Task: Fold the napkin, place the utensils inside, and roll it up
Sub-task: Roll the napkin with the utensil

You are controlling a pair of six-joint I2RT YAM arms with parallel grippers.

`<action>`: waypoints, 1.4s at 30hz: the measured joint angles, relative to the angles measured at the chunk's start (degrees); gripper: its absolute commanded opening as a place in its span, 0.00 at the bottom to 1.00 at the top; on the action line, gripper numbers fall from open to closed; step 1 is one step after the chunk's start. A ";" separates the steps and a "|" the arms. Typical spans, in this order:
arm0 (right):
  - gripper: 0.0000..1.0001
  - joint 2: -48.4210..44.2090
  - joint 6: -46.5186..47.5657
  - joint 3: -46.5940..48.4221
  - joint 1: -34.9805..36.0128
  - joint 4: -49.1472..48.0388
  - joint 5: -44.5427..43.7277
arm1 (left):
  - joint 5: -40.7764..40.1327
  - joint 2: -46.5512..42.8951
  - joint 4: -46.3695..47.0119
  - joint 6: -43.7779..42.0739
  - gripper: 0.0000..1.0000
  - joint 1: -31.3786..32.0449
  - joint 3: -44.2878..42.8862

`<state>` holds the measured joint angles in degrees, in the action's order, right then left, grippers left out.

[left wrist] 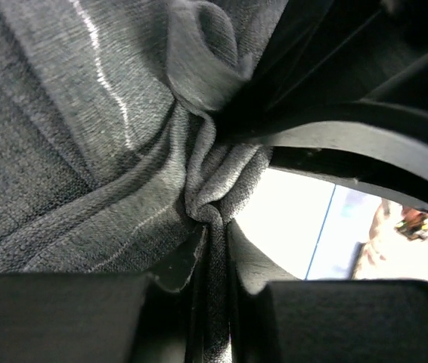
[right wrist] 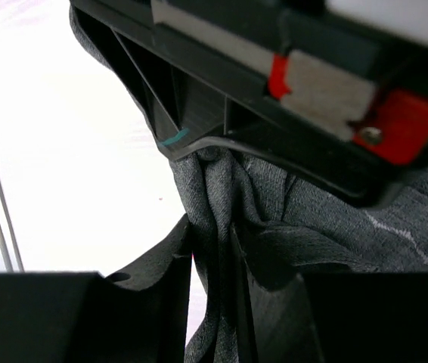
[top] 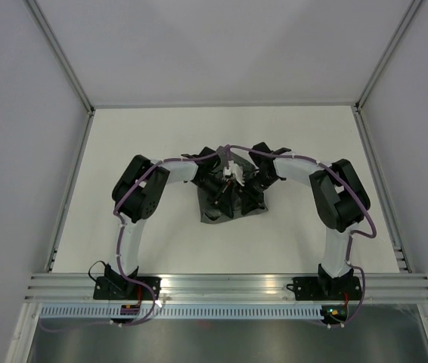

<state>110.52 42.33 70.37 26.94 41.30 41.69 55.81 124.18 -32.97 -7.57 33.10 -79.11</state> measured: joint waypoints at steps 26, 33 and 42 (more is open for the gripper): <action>0.13 15.89 0.04 15.19 -4.46 15.63 13.25 | -6.08 -11.78 30.10 29.73 0.42 -3.23 20.72; 0.11 17.94 -4.15 15.26 -5.79 18.69 14.58 | -8.17 -13.22 39.54 29.33 0.42 -3.82 20.68; 0.11 23.19 -4.85 20.26 -6.36 25.51 15.91 | -14.47 -20.20 43.98 27.82 0.41 -4.24 24.70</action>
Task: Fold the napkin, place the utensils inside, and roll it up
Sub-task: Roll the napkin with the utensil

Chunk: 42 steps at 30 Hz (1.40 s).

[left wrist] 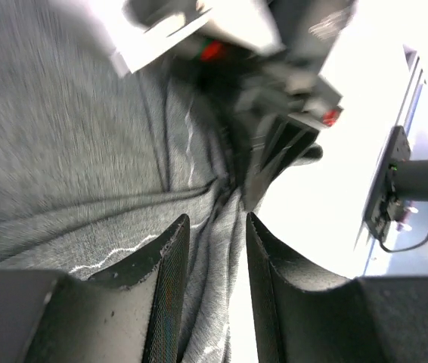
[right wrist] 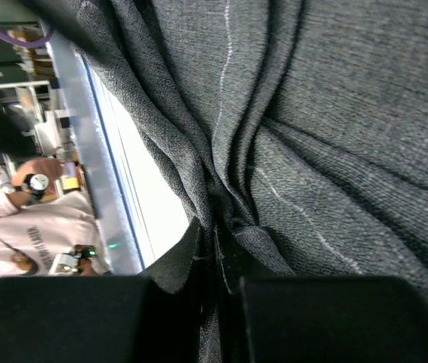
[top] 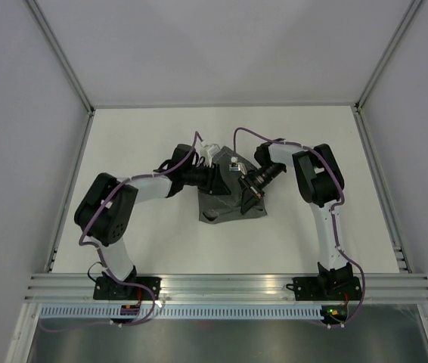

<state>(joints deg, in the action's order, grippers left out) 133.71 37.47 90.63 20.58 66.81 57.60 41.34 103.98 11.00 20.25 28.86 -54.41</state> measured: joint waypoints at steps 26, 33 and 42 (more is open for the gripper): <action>0.10 7.76 -1.33 6.49 -1.79 9.66 2.86 | -41.97 -12.46 8.22 -41.92 0.66 28.33 13.55; 0.10 8.26 -1.33 6.56 -2.14 10.64 2.82 | -46.90 -8.24 8.46 -47.95 0.59 31.87 13.55; 0.09 8.85 -1.53 6.69 -2.51 11.69 2.91 | -49.66 -6.21 8.81 -53.07 0.56 32.65 13.27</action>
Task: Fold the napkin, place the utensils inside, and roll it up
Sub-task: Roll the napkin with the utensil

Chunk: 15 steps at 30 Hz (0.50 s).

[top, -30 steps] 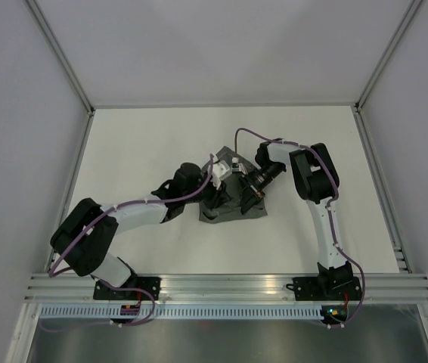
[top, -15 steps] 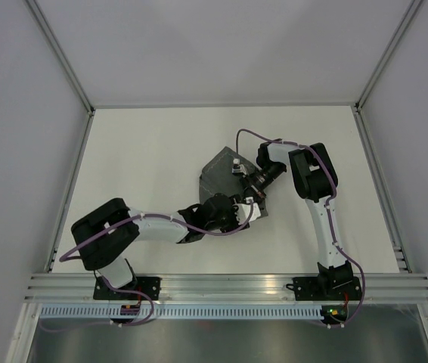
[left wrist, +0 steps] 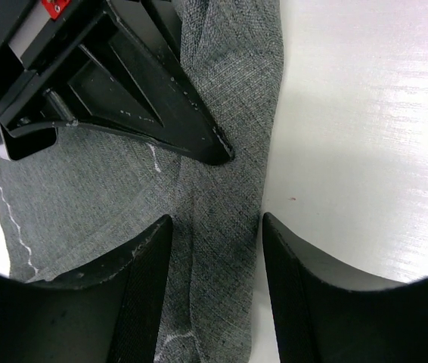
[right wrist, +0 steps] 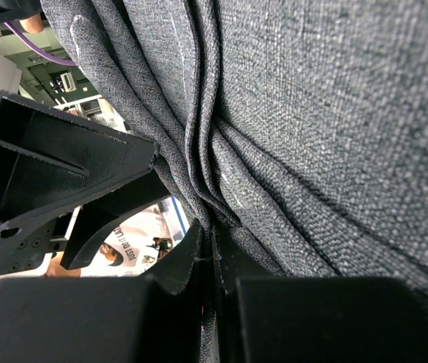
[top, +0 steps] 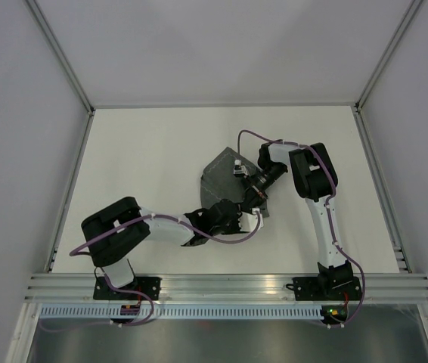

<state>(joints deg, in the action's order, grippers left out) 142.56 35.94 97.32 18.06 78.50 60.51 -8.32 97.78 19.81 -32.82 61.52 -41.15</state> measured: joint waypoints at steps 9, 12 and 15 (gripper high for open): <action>0.09 0.55 0.20 0.50 -0.61 0.87 0.00 | -0.59 2.45 -1.86 -3.08 0.35 0.68 -2.69; 0.09 0.66 0.33 0.72 -0.85 1.11 -0.04 | -0.15 3.08 -3.26 -3.56 0.22 0.92 -3.63; 0.09 0.68 0.35 0.87 -1.05 1.29 -0.22 | 0.11 3.91 -5.86 -3.69 0.05 0.98 -5.49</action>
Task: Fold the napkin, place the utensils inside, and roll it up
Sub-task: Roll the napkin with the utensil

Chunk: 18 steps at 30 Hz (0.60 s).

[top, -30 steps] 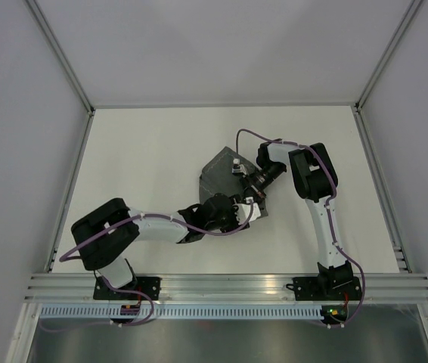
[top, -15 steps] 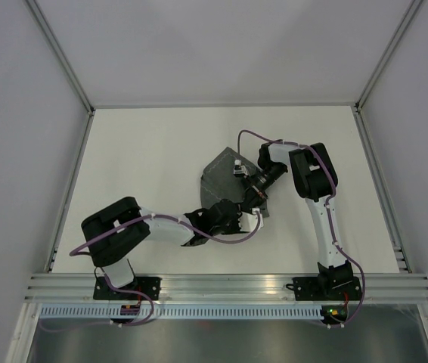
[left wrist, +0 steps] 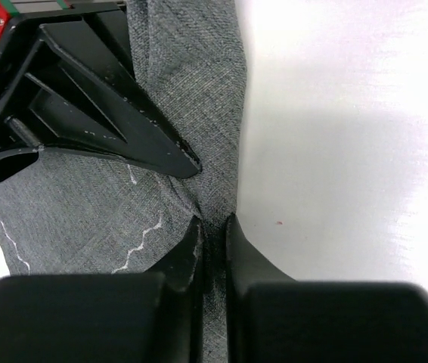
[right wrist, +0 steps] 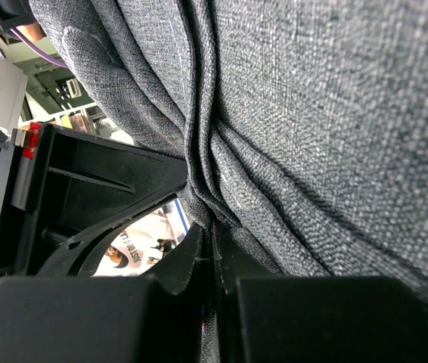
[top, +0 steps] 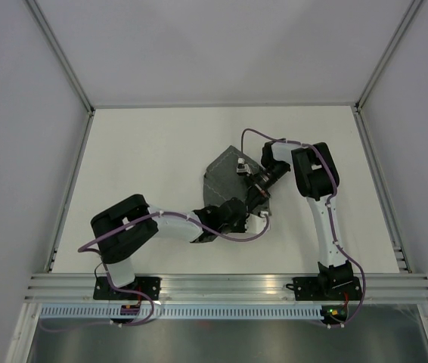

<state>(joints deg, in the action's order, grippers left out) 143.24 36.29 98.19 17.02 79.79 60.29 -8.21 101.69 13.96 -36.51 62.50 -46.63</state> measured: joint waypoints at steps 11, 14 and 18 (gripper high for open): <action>0.46 -0.76 -0.13 0.26 -0.59 1.51 0.76 | 5.95 1.36 -9.73 2.19 0.02 -2.34 -6.29; 0.56 -2.78 -0.11 0.26 -0.50 1.55 -0.20 | 10.36 1.88 -12.46 4.20 0.02 -4.24 -8.46; 0.60 -5.66 -0.09 0.81 -1.14 -0.85 -2.64 | 16.15 2.40 -14.38 7.08 0.02 -7.17 -10.25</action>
<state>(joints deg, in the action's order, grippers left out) 137.58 36.21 99.00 15.88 78.94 57.65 7.94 104.09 -0.43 -29.43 55.33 -56.88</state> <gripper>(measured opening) 0.584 0.072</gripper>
